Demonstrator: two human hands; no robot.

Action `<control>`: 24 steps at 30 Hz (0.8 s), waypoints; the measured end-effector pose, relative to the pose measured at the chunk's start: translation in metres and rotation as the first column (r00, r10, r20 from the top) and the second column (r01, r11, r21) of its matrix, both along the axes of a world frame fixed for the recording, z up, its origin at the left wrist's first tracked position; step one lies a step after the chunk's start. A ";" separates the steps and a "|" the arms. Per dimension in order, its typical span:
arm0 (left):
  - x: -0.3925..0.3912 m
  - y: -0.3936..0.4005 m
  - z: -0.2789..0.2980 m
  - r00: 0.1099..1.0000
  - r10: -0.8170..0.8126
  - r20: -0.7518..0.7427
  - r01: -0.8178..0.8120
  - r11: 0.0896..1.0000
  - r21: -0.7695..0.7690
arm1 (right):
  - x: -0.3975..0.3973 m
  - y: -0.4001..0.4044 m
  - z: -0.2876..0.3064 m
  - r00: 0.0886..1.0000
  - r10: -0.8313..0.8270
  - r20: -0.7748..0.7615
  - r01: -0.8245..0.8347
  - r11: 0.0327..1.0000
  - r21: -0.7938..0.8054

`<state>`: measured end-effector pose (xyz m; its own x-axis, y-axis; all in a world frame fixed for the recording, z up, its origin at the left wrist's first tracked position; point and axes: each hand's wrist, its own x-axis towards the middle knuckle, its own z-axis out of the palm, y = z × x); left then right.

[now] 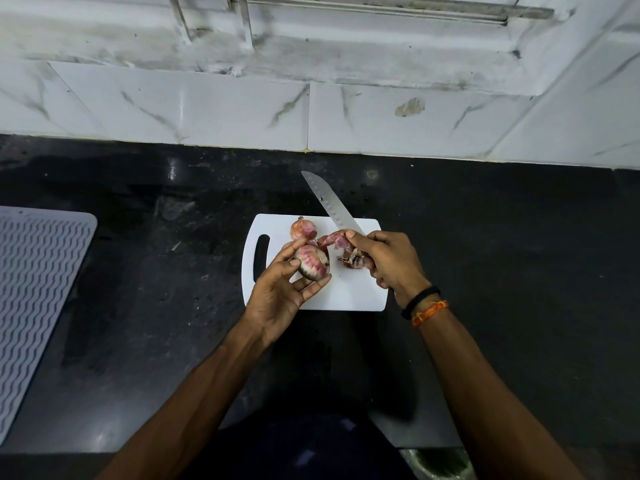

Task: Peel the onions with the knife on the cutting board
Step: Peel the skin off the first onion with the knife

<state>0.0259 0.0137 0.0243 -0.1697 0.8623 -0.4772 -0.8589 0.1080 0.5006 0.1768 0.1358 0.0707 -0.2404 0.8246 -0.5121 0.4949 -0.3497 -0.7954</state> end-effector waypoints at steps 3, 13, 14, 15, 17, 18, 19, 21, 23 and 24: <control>-0.001 0.001 0.000 1.000 -0.003 -0.006 0.003 1.000 -0.010 | 0.002 -0.001 -0.003 1.000 -0.005 0.006 0.005 1.000 -0.012; -0.002 0.000 0.001 0.999 0.013 0.034 -0.011 0.999 -0.046 | 0.005 -0.001 -0.009 0.998 0.003 0.067 -0.002 1.000 -0.008; -0.002 0.000 0.002 0.999 0.008 0.032 -0.007 0.999 -0.040 | 0.004 -0.001 -0.009 0.997 0.003 0.071 -0.003 1.000 -0.007; -0.002 0.001 0.002 1.000 0.004 0.025 -0.003 0.999 -0.033 | 0.004 -0.001 -0.010 0.997 0.004 0.071 -0.004 1.000 -0.005; -0.003 0.000 0.001 1.000 0.005 0.019 -0.005 1.000 -0.018 | 0.004 -0.001 -0.011 0.997 0.007 0.071 -0.007 1.000 0.002; -0.003 0.000 0.000 1.000 0.009 0.019 -0.009 1.000 -0.012 | 0.004 -0.001 -0.011 0.997 0.007 0.071 -0.007 1.000 0.005; -0.003 0.000 -0.001 1.000 0.012 0.017 -0.011 1.000 -0.009 | 0.004 -0.001 -0.011 0.997 0.006 0.074 -0.007 1.000 0.007; -0.003 -0.001 -0.002 1.000 0.005 0.006 -0.005 1.000 -0.007 | 0.003 -0.001 -0.011 0.997 0.009 0.082 -0.010 1.000 0.006; -0.003 -0.001 -0.002 1.000 0.003 -0.013 -0.003 1.000 -0.002 | 0.002 -0.001 -0.009 0.996 0.015 0.085 -0.015 1.000 0.003; -0.003 -0.001 -0.002 1.000 0.001 -0.031 -0.002 1.000 -0.011 | 0.002 -0.002 -0.009 0.996 0.016 0.086 -0.017 1.000 0.004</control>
<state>0.0224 0.0128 0.0226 -0.1860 0.8569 -0.4808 -0.8429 0.1123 0.5262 0.1785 0.1339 0.0619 -0.2093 0.8234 -0.5274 0.5669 -0.3373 -0.7516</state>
